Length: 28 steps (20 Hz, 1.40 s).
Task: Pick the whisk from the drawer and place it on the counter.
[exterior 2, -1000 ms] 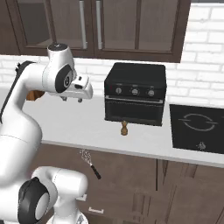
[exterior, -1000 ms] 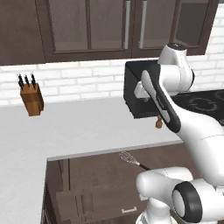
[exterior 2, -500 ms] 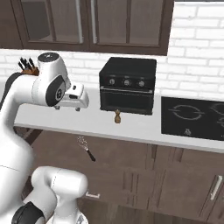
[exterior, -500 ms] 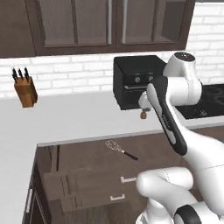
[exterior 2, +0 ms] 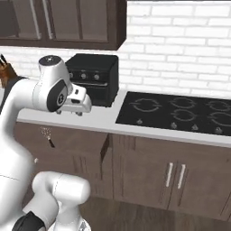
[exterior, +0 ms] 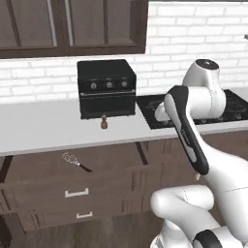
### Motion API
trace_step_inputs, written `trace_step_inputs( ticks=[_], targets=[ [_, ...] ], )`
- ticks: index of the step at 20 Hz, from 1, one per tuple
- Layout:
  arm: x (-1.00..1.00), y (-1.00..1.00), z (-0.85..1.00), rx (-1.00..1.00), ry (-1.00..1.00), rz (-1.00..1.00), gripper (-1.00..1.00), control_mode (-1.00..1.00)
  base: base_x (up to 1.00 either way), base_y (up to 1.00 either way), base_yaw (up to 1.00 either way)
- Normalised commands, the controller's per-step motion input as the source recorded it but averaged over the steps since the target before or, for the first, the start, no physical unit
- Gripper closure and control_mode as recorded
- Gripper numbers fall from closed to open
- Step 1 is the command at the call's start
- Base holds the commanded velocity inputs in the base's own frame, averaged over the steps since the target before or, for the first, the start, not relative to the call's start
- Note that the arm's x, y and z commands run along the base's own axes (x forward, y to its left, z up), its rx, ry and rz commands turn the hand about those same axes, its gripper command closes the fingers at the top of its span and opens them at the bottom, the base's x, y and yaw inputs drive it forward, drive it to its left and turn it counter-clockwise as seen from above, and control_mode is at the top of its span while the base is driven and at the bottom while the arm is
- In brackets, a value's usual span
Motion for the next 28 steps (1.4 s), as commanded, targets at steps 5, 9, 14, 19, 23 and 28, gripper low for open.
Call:
trace_step_inputs(
  ticks=[5, 9, 14, 19, 23, 28],
  targets=[
    [0.00, 0.00, 0.00, 0.00, 0.00, 0.00, -1.00, 1.00, 0.44, -1.00, 0.17],
    [0.00, 0.00, 0.00, 0.00, 0.00, 0.00, -1.00, 1.00, 0.61, -0.93, 0.29],
    [0.00, 0.00, 0.00, 0.00, 0.00, 0.00, -1.00, 1.00, 0.83, -0.39, 0.22],
    [0.00, 0.00, 0.00, 0.00, 0.00, 0.00, -1.00, 1.00, 0.06, 0.20, 0.39],
    [-0.42, 0.07, -0.03, -0.02, 0.00, 0.27, -1.00, -1.00, -0.46, 0.30, 0.25],
    [-0.07, 0.06, 0.00, 0.00, 0.00, 0.40, -1.00, -1.00, 0.00, 0.00, 0.00]
  ],
)
